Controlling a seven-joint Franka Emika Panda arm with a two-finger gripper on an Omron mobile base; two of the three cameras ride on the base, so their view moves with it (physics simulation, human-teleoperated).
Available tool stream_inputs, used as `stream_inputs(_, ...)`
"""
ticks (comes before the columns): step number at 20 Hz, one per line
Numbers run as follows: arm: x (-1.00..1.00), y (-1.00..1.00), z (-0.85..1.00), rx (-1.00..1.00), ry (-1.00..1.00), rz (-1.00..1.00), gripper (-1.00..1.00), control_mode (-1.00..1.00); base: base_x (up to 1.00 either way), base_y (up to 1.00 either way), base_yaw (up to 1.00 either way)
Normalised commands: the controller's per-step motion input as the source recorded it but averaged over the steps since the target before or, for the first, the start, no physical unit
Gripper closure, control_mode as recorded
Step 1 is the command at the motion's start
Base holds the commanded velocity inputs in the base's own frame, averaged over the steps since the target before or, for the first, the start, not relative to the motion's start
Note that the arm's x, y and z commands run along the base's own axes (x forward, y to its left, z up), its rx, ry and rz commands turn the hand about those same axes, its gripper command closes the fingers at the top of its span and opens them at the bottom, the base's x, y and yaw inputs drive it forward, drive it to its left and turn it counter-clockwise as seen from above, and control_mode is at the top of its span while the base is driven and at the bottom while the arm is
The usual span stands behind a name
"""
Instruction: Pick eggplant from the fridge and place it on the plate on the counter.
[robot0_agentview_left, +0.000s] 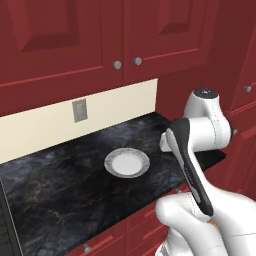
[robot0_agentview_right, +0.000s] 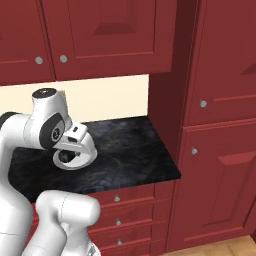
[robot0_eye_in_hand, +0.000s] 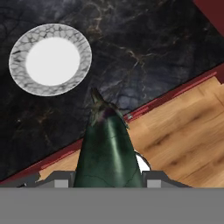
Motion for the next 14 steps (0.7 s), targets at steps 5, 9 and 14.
stream_inputs(5, 0.3, 0.09, -0.23, 0.0, -0.04, 0.0, 1.0, -1.0, 0.0, 0.0, 0.0)
stream_inputs(9, 0.48, 0.2, -0.32, 0.0, -0.11, 0.0, 1.0, -1.0, 0.0, 0.0, 0.0)
stream_inputs(14, 0.7, 0.38, -0.36, 0.0, -0.01, -0.03, 1.0, -1.0, 0.0, 0.0, 0.0)
